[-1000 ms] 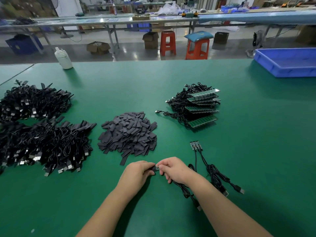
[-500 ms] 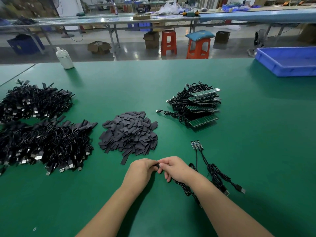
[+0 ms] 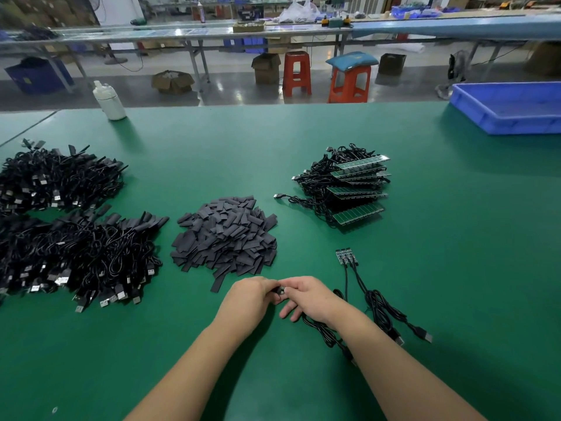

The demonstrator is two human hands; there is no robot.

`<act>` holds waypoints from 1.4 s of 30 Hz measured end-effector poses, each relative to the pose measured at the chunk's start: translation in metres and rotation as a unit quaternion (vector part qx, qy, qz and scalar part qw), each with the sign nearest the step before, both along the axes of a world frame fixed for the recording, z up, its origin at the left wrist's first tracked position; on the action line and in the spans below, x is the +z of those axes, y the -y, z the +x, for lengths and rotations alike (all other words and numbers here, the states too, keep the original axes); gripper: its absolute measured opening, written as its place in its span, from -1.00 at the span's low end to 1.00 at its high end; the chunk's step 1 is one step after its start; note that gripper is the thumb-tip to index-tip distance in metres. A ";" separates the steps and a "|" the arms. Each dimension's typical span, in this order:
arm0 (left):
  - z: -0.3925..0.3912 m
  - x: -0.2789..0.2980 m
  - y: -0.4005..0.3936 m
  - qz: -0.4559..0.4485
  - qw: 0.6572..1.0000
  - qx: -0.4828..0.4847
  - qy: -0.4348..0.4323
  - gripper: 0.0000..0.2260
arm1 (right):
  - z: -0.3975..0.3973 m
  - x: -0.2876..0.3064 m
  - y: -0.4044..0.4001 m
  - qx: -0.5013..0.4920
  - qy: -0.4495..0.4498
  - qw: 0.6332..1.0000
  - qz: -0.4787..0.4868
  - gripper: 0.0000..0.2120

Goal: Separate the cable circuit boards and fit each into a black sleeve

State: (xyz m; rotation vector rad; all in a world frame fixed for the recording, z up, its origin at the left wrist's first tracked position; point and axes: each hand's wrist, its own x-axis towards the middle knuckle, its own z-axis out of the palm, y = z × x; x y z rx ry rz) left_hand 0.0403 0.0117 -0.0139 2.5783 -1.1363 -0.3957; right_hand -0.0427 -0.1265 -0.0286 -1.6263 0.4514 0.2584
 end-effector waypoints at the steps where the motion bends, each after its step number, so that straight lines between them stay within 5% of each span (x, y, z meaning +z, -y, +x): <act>1: 0.001 0.000 0.002 0.010 1.000 -0.002 -0.001 -0.76 | 0.000 0.000 0.000 0.001 0.001 1.000 -0.002 -0.65; 11: -0.002 -0.006 0.006 0.009 0.998 -0.038 0.044 -0.76 | 0.000 0.001 -0.002 0.003 -0.003 1.000 -0.003 -0.61; 19: -0.011 -0.002 0.018 0.131 0.979 -0.081 0.137 -0.69 | 0.000 0.004 -0.003 -0.015 0.002 1.000 0.021 -0.52; 23: -0.014 -0.002 0.016 0.078 0.989 -0.048 0.116 -0.60 | 0.001 0.003 -0.004 -0.054 0.007 0.997 0.051 -0.52; 27: -0.017 -0.006 0.014 -0.037 0.997 0.023 0.056 -0.32 | -0.002 0.001 0.000 -0.075 0.011 0.996 0.042 -0.57; 30: -0.024 -0.008 0.009 -0.158 0.979 0.126 -0.006 -0.39 | -0.003 0.000 0.001 -0.093 0.019 0.995 0.004 -0.61; 33: -0.031 -0.008 0.003 -0.263 0.933 0.238 -0.069 -0.60 | -0.002 0.003 0.003 -0.176 0.041 0.980 0.082 -0.63; 37: -0.043 -0.007 0.006 -0.257 0.906 0.237 -0.238 -0.75 | 0.011 0.016 0.001 -0.329 0.118 0.888 0.300 -0.68; 42: -0.051 0.005 0.008 -0.368 0.786 0.182 -0.462 -0.88 | 0.026 0.042 -0.005 -0.350 0.192 0.814 0.422 -0.70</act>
